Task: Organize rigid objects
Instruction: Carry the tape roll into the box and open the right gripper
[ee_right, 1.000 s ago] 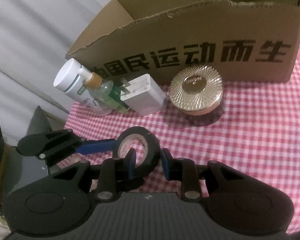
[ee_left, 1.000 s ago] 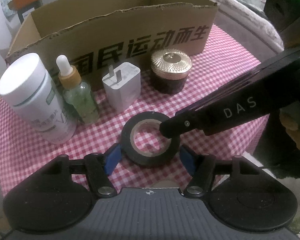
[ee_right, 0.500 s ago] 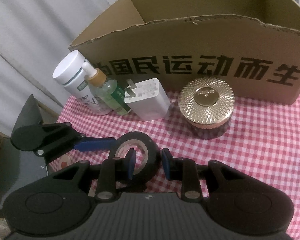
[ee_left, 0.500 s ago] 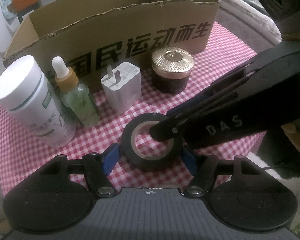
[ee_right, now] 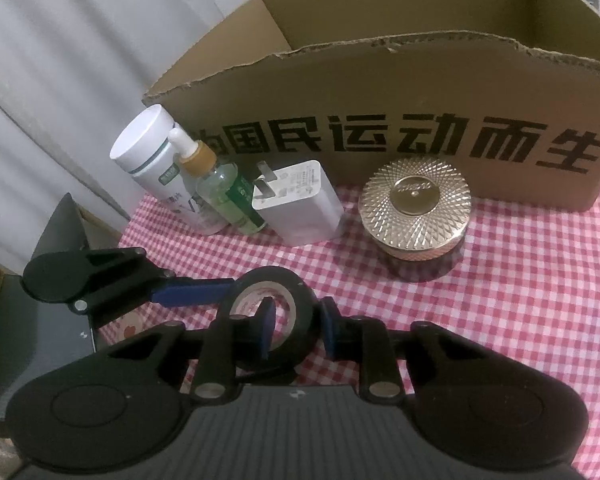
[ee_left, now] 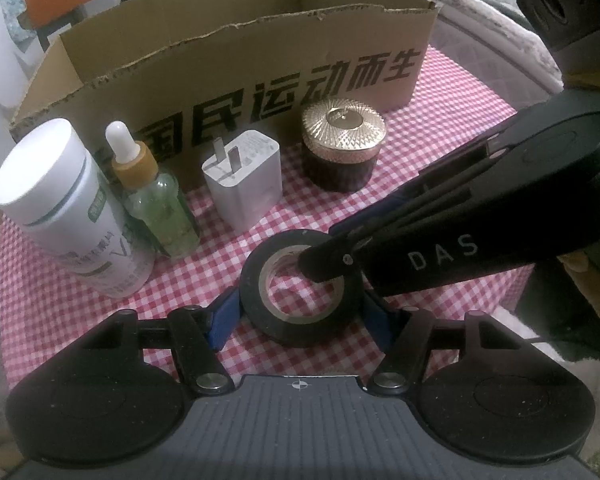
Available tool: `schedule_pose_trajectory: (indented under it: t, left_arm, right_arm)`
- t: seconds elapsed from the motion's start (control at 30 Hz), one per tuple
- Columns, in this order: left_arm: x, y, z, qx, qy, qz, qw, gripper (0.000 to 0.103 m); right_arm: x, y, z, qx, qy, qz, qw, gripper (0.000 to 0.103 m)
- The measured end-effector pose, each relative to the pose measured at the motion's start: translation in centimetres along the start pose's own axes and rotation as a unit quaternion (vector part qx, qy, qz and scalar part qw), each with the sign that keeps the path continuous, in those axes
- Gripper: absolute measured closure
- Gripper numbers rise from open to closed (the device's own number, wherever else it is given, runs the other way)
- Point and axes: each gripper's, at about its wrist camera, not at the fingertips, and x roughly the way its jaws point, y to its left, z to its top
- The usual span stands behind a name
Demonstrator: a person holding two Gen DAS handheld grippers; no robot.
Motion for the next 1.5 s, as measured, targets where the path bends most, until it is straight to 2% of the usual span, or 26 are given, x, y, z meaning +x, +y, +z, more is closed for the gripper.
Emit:
schedule_pose_trajectory:
  t: [0.27,0.53,0.7,0.87,1.03,1.27,1.4,1.5]
  left_arm:
    - [-2.5,-0.4,0.2,0.003,-0.023,0.013,0.9997,0.037]
    - [-6.7,0.1,1.8,-0.006,-0.069,0.024,0.9973,0.037]
    - [-9.4,1.7,4.7,-0.008,-0.107,0.029,0.9938,0.037]
    - [-10.1,3.8,8.8,-0.008,-0.119,0.031,0.9924,0.037]
    - [-8.2,6.2,13.1,-0.006,-0.087,0.03,0.9957,0.037]
    - [-1.4,10.4,18.5,-0.022,0.01,0.025,0.9994,0.037]
    - [2.7,12.0,20.1,-0.019,0.059,0.04,0.9973,0.037]
    - [5.2,12.8,21.2,-0.02,0.087,0.049,0.9948,0.037]
  right_arm:
    - [-1.8,1.0,0.1,-0.005,-0.023,0.002,1.0,0.077]
    - [-5.5,2.9,1.1,-0.028,-0.072,0.006,0.997,0.077]
    - [-8.5,4.4,4.2,-0.053,-0.114,0.012,0.992,0.077]
    - [-9.8,4.9,8.8,-0.073,-0.139,0.018,0.988,0.077]
    - [-8.5,3.5,14.3,-0.063,-0.121,0.024,0.99,0.077]
    - [-3.0,-1.7,21.6,0.007,-0.052,0.059,0.997,0.077]
    - [0.9,-4.6,23.9,0.044,-0.016,0.072,0.996,0.077]
    - [3.4,-5.8,25.1,0.05,0.003,0.066,0.997,0.077]
